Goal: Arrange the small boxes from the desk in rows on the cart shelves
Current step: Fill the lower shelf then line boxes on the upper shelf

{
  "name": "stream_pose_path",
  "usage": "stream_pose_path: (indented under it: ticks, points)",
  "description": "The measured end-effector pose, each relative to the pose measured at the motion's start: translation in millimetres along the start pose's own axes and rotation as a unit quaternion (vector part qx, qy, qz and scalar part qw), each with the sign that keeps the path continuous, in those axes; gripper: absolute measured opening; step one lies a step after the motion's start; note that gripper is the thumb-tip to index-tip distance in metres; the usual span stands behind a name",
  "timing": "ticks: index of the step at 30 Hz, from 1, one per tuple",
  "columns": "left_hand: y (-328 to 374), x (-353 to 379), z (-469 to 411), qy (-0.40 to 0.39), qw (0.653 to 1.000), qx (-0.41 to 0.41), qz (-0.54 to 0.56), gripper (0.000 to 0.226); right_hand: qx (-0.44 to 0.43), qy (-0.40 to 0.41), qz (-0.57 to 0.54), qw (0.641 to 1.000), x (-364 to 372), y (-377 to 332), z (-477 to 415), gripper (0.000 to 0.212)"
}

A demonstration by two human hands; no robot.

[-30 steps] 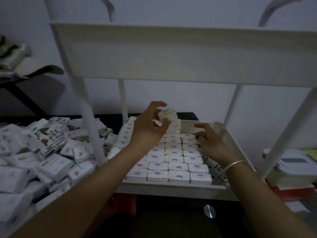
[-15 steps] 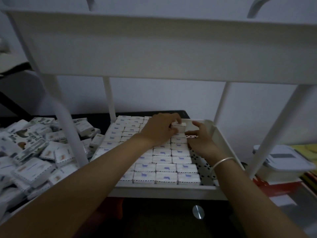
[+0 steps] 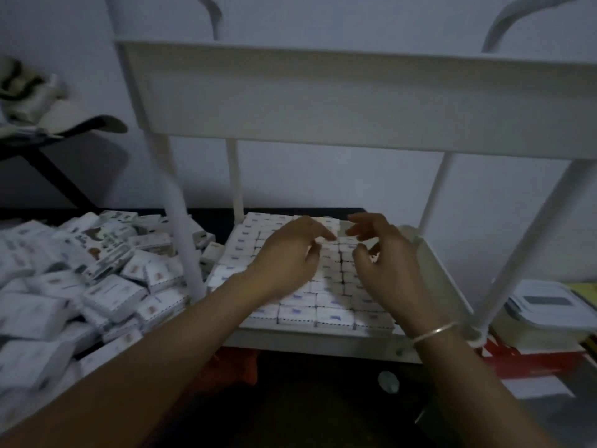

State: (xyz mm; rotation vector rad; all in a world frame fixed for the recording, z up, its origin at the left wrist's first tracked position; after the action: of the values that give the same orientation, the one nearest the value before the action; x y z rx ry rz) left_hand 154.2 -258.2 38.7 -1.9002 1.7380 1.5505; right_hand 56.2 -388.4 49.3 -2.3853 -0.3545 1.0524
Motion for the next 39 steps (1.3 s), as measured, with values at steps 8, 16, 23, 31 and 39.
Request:
stream_pose_path:
  ticks: [8,16,23,31,39]
  points:
    - [0,-79,147,0.119,0.992,-0.046,0.025,0.021,-0.126,-0.103,-0.08,0.983,40,-106,51,0.018]
    - [-57,-145,256,0.257,0.951,-0.163,-0.065,0.028,-0.23,-0.165,0.005,0.959,125,-164,79,0.03]
    - [-85,-178,277,0.294,0.925,-0.176,-0.164,0.02,-0.249,-0.139,0.162,0.945,177,-208,62,0.039]
    - [-115,-216,264,0.205,0.943,-0.2,-0.171,0.053,-0.202,-0.174,0.174,0.948,184,-209,58,0.07]
    - [-130,-213,243,0.101,0.954,-0.242,-0.147,0.074,-0.217,-0.162,0.039,0.962,169,-197,60,0.061]
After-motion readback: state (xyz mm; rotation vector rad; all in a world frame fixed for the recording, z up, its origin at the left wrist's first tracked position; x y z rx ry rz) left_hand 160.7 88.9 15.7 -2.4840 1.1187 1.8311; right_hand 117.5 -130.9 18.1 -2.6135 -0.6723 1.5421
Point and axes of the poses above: each hand's wrist, its own z-axis away from the middle knuckle, its own x-axis out of the palm, y = z × x, the point moved 3 cm from there along -z, towards the middle knuckle, and after that the axes turned 7 degrees about z, right-handed, at the moved point
